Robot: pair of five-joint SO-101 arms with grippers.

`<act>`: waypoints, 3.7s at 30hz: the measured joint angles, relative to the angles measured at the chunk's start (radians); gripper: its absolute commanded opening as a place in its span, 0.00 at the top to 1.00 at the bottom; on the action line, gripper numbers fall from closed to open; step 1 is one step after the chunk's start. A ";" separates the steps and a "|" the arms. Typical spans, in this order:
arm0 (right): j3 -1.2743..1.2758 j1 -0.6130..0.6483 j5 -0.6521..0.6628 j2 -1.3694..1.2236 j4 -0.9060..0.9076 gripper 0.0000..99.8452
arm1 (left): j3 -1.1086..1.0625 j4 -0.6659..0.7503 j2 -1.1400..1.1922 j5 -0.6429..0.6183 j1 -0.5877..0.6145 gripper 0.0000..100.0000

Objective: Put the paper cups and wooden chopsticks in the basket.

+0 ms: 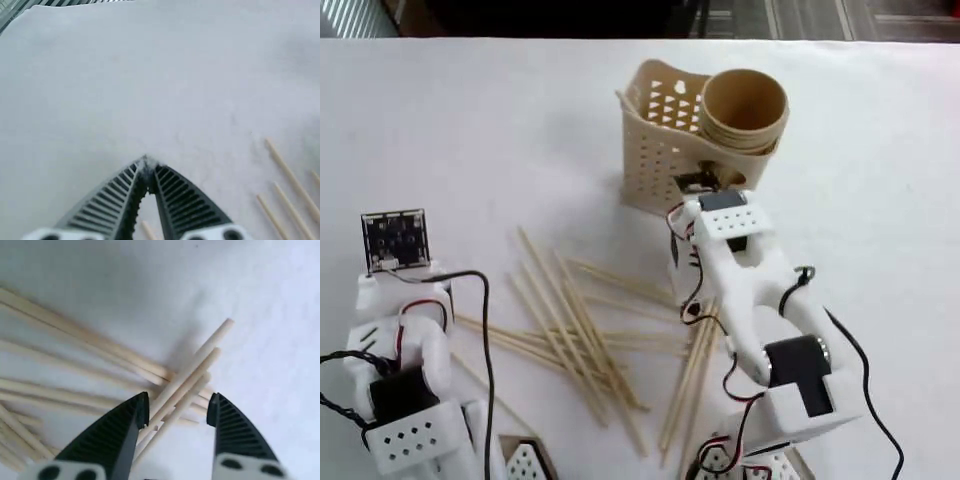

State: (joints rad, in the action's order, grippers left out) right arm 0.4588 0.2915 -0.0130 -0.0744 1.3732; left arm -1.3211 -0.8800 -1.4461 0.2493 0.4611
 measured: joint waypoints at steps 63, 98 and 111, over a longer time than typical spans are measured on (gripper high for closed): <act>0.170 0.279 -0.051 0.002 -0.150 0.88 | 0.000 0.000 0.000 0.000 0.000 0.98; -0.313 0.218 0.052 0.562 0.069 0.98 | 0.000 0.000 0.000 0.000 0.000 0.98; -0.603 0.181 0.052 0.549 -0.292 0.98 | 0.000 0.000 0.000 0.000 0.000 0.98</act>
State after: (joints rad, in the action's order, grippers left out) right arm -0.1442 0.4726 0.0391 0.4749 1.0817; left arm -1.3211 -0.8800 -1.4461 0.2493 0.4611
